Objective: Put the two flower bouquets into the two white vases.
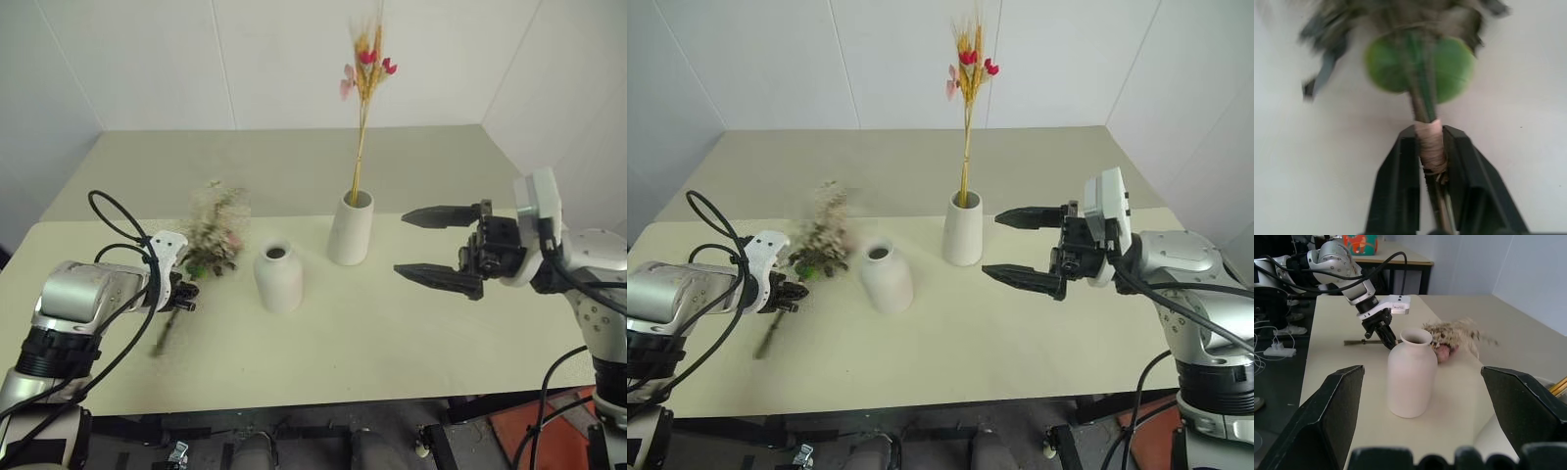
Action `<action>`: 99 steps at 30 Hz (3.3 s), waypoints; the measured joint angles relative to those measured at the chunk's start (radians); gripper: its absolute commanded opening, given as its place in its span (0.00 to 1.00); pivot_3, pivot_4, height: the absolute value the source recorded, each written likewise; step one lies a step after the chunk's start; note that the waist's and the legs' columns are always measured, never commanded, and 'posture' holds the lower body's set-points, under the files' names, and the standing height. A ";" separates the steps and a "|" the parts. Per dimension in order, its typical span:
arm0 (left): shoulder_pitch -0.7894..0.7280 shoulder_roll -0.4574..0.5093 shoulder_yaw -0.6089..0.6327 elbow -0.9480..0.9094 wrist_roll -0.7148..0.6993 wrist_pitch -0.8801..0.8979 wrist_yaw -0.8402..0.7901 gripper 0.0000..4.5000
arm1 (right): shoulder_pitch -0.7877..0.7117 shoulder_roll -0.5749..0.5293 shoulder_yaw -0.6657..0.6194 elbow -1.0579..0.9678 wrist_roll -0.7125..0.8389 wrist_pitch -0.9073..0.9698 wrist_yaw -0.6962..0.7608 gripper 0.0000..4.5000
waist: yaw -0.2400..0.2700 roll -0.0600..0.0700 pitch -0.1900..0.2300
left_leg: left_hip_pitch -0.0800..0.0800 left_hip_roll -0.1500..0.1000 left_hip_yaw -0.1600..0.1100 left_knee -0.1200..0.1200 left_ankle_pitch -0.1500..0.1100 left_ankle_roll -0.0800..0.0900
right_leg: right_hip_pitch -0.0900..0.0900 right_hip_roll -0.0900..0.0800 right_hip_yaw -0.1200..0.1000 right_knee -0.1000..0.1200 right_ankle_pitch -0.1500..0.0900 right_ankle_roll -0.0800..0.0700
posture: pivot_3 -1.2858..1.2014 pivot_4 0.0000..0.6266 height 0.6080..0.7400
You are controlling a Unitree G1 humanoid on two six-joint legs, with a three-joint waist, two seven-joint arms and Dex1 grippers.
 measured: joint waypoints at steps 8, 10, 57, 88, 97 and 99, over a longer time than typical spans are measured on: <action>0.013 -0.004 0.075 -0.001 0.042 -0.047 0.026 0.03 | 0.001 -0.005 0.001 0.011 -0.008 -0.010 0.023 1.00 | -0.001 0.000 0.000 | 0.000 0.000 0.000 0.000 0.000 0.000 | 0.000 0.000 0.000 0.000 0.000 0.000 | 0.52 0.24 1.00; 0.014 -0.024 0.144 -0.001 0.049 -0.114 0.043 0.03 | 0.001 -0.006 0.002 0.013 -0.012 -0.010 0.031 1.00 | 0.001 0.000 0.000 | 0.000 0.000 0.000 0.000 0.000 0.000 | 0.000 0.000 0.000 0.000 0.000 0.000 | 0.52 0.24 1.00; -0.182 -0.420 0.210 -0.073 -0.367 -0.486 -0.131 0.03 | 0.119 -0.006 -0.010 -0.063 -0.037 -0.028 -0.047 1.00 | 0.019 -0.002 0.001 | -0.001 -0.001 0.000 0.004 0.000 0.000 | 0.002 -0.001 0.001 -0.001 0.002 0.002 | 0.52 0.24 1.00; 0.437 0.097 0.524 -0.327 -0.400 -0.634 -0.621 0.99 | 0.161 -0.024 -0.043 -0.048 -0.026 -0.028 -0.020 1.00 | 0.022 -0.002 0.001 | 0.001 0.000 0.001 0.003 0.000 0.000 | 0.002 -0.001 0.001 -0.001 0.001 0.002 | 0.52 0.24 1.00; 0.425 0.133 0.520 -0.291 -0.394 -0.669 -0.692 0.99 | 0.213 -0.070 -0.103 -0.043 -0.009 -0.025 -0.023 1.00 | 0.022 -0.002 0.001 | 0.001 0.000 0.001 0.003 0.000 0.000 | 0.002 -0.001 0.001 -0.001 0.001 0.003 | 0.52 0.24 1.00; 0.419 0.133 0.516 -0.291 -0.394 -0.674 -0.693 0.99 | 0.223 -0.072 -0.112 -0.043 -0.007 -0.023 -0.025 1.00 | 0.022 -0.002 0.001 | 0.001 0.000 0.001 0.003 0.000 0.000 | 0.002 -0.001 0.001 -0.001 0.001 0.003 | 0.52 0.24 1.00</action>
